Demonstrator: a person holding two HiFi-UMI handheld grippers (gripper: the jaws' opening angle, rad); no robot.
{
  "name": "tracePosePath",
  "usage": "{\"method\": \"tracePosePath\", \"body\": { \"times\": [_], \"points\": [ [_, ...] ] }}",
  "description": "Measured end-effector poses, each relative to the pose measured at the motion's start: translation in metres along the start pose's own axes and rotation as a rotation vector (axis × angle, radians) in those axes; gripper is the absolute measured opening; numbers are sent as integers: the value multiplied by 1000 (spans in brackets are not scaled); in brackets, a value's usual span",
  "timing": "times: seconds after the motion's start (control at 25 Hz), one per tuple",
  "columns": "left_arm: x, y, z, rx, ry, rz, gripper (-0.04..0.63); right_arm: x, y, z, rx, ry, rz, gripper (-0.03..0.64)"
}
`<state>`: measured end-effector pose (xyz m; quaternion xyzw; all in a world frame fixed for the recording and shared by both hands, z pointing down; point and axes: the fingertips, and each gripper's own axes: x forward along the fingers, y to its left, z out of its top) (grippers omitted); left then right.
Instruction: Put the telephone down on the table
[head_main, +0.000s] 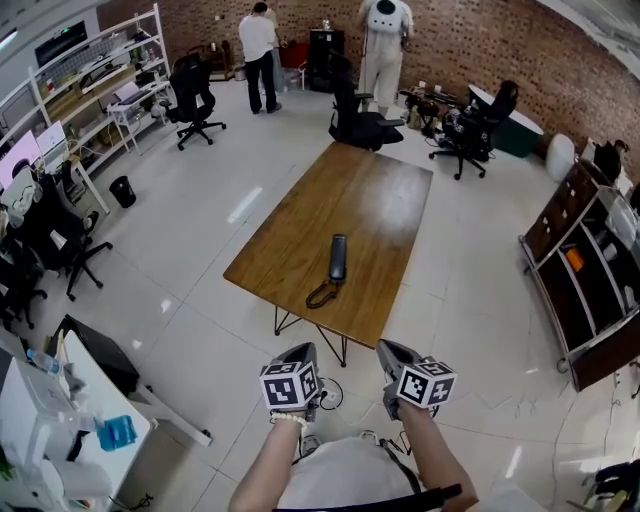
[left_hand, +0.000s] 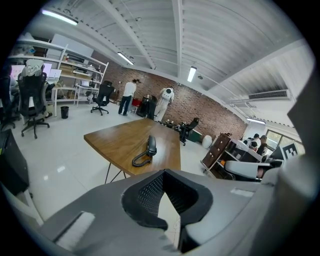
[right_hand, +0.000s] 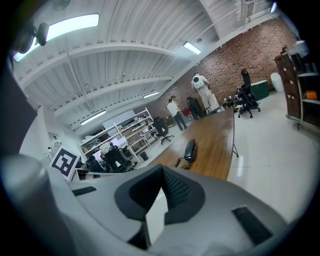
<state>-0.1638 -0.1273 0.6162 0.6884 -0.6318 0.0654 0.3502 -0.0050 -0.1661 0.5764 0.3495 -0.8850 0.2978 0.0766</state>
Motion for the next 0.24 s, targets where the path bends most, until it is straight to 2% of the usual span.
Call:
{"method": "tracePosePath", "body": {
  "times": [0.24],
  "points": [
    [3,-5,-5,-4,11,0,0,-2,-5,2,-3,-3,3,8]
  ]
}}
